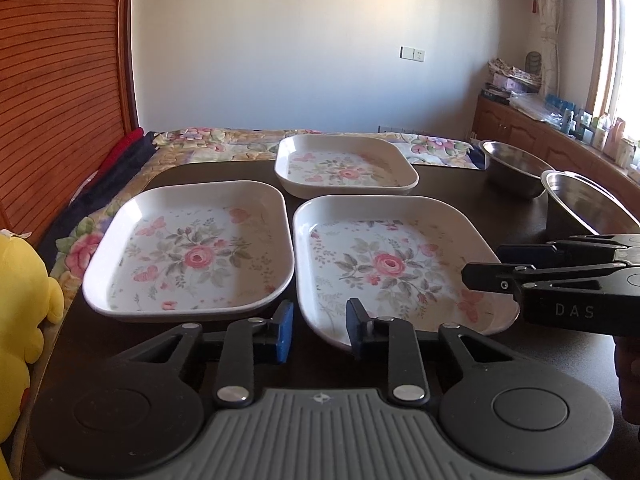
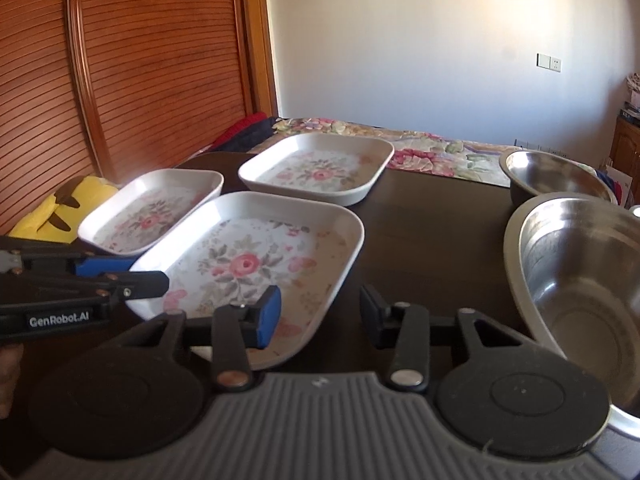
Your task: Organize plates and bowls
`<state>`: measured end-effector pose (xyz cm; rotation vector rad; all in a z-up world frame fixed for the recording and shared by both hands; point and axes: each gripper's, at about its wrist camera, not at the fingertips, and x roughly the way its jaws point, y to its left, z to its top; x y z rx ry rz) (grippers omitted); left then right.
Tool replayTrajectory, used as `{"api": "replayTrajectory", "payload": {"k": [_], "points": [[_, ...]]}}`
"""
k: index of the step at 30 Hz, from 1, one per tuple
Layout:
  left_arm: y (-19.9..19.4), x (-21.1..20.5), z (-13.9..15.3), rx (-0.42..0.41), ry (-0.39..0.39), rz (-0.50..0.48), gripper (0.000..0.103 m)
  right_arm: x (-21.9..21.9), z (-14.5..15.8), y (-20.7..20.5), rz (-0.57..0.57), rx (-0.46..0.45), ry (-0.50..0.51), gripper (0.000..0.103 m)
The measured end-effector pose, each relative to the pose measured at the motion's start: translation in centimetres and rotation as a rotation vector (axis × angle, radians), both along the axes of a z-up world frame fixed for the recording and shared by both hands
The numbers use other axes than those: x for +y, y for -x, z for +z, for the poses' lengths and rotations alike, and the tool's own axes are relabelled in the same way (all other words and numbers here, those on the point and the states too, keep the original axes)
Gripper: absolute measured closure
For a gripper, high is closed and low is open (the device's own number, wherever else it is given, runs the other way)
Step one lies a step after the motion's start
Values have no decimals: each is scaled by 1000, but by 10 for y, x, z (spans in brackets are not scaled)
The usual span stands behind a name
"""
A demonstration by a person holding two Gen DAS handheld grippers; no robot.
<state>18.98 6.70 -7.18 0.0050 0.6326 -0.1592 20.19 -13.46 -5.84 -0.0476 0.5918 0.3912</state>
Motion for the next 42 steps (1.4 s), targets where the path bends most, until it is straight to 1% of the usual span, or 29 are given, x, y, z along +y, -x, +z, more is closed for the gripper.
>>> {"api": "replayTrajectory", "payload": {"k": [3,4,6,14,16,19,21,24,30,35,42], "points": [[-1,-1,-1,-3,-6,4,78,-1,-1,-2,-6,8,-2,61],[-2,-1,-1,-4,-8,6,79,-2,-2,-3,-8,13,-7,66],[-4,0,-2,-6,-7,9,80,-3,-3,-5,-11,22,-11,71],[-4,-2,-3,-10,-3,10,80,-5,-4,-8,-21,24,-27,74],[-3,-2,-3,-14,-1,9,81,-5,-5,-8,-15,26,-33,79],[0,-2,-1,-6,14,-9,83,-6,-4,-8,-17,34,-48,82],[4,-5,0,-4,4,-25,83,-9,-4,-7,-26,37,-56,82],[7,-6,0,-1,-3,-25,83,-15,-4,-4,-32,50,-87,88],[19,-7,6,-15,11,-21,83,-22,-6,6,-32,65,-133,88],[32,-10,14,-40,6,-23,83,-25,-3,18,-35,49,-164,89],[53,-11,23,-64,14,-27,83,-31,7,41,-35,16,-174,88]]}}
